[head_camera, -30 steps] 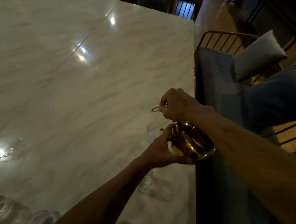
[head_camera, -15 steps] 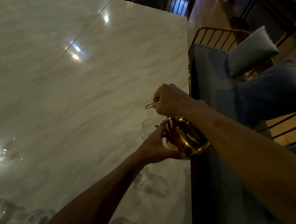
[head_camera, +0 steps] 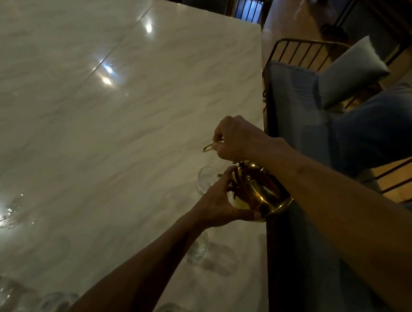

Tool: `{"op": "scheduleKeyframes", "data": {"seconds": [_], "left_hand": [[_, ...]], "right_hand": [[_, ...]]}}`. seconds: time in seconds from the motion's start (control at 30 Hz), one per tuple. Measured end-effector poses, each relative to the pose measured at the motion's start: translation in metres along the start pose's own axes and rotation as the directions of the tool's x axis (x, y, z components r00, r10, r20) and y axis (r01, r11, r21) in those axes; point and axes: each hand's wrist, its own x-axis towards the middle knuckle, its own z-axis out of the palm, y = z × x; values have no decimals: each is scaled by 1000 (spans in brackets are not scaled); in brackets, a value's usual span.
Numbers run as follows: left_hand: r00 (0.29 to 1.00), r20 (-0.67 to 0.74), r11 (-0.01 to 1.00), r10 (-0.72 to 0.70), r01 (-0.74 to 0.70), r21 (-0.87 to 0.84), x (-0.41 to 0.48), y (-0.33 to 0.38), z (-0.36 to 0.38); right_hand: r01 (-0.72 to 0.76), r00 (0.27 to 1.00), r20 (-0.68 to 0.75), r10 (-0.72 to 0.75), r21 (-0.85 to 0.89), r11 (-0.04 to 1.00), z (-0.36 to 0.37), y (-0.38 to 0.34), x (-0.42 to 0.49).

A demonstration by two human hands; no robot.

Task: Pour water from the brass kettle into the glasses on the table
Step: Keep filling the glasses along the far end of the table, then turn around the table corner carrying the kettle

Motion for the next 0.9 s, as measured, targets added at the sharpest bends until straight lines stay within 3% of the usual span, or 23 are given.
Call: {"op": "scheduleKeyframes", "data": {"seconds": [0.37,0.9], "left_hand": [[999,17,995,41,-42,90,1,-8,-2],[968,188,891,166,-229,392,-9,3,-18]], "right_hand": [[1,999,-50,3,80,997,-2,11,-12],[-165,946,-201,255,379,911,-1,33,-74]]}}
